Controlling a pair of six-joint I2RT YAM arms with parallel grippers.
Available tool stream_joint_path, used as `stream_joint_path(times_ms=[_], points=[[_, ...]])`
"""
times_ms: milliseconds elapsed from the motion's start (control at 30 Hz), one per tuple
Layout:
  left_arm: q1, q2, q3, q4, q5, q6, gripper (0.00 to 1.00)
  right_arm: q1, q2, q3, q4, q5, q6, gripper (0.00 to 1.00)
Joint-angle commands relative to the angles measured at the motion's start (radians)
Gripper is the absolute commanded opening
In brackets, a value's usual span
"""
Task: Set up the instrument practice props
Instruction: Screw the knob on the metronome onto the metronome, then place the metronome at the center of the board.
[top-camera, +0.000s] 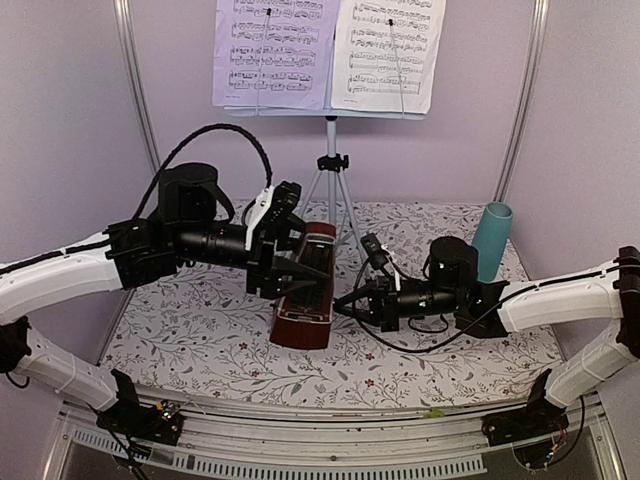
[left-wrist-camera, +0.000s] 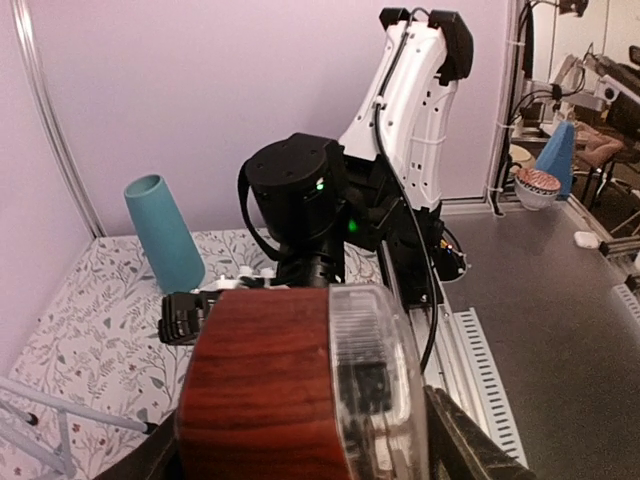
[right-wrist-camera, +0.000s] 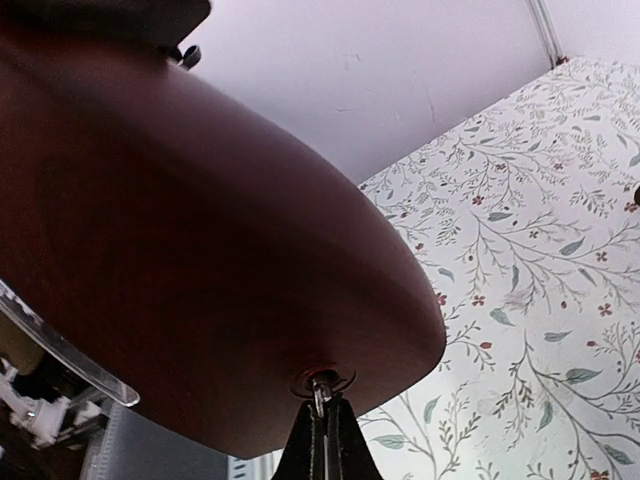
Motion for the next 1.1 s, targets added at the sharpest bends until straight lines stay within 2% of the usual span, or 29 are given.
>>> stream_joint_path(times_ms=[0, 200, 500, 800, 933, 1033, 1067], points=[[-0.041, -0.047, -0.066, 0.15, -0.083, 0.147, 0.0, -0.073, -0.011, 0.104, 0.099, -0.264, 0.283, 0.0], [-0.082, -0.072, -0.114, 0.157, -0.137, 0.233, 0.0, -0.127, 0.031, 0.169, 0.116, -0.395, 0.523, 0.0], [-0.173, -0.093, -0.17, 0.136, -0.262, 0.363, 0.0, -0.157, 0.098, 0.183, 0.234, -0.464, 0.875, 0.0], [-0.255, -0.116, -0.236, 0.134, -0.387, 0.435, 0.0, -0.157, 0.167, 0.116, 0.49, -0.444, 1.203, 0.0], [-0.274, -0.115, -0.259, 0.144, -0.429, 0.428, 0.0, -0.157, 0.173, 0.122, 0.452, -0.442, 1.222, 0.0], [-0.274, -0.127, -0.305, 0.218, -0.447, 0.378, 0.0, -0.157, 0.167, 0.151, 0.338, -0.437, 1.127, 0.0], [-0.272, -0.132, -0.326, 0.254, -0.456, 0.358, 0.0, -0.158, 0.166, 0.156, 0.295, -0.428, 1.072, 0.03]])
